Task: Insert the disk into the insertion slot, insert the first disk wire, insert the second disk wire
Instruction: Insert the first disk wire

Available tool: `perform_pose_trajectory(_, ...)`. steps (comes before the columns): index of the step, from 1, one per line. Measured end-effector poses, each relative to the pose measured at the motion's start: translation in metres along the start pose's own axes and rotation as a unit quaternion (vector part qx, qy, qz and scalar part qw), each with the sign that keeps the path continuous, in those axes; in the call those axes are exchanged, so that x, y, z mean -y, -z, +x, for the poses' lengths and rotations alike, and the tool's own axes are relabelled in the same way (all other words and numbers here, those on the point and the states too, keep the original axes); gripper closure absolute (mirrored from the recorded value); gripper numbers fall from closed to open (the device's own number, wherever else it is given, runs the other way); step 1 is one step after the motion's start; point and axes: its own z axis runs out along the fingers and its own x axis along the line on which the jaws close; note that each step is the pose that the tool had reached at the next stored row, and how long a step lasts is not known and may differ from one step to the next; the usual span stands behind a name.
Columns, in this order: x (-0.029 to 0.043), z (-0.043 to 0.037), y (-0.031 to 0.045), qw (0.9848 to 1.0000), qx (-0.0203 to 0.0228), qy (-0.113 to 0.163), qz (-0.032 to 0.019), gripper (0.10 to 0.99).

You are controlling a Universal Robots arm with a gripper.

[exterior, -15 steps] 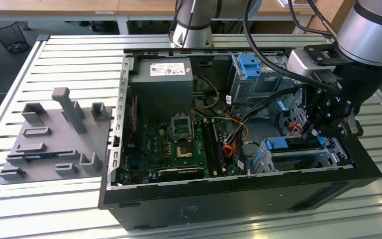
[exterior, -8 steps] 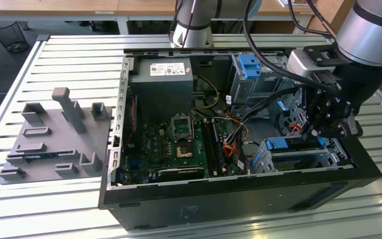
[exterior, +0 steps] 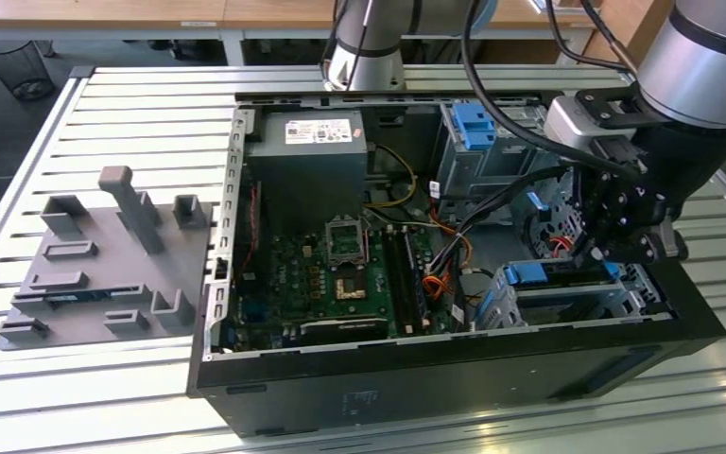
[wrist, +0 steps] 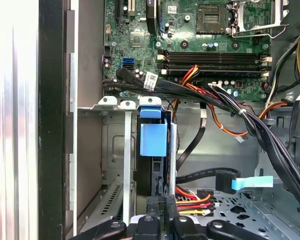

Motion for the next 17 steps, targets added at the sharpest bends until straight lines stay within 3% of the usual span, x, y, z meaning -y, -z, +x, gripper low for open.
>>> perform_pose_trajectory(10, -0.0002, -0.0001, -0.0039, 1.0000, -0.0001, 0.000, -0.0031, 0.918)
perform_pose_trajectory(16, -0.0001, -0.0001, -0.0015, 1.0000, 0.0003, 0.000, -0.0031, 0.910)
perform_pose_trajectory(17, 0.0000, -0.0001, -0.0005, 1.0000, 0.0000, 0.000, -0.0031, 0.843)
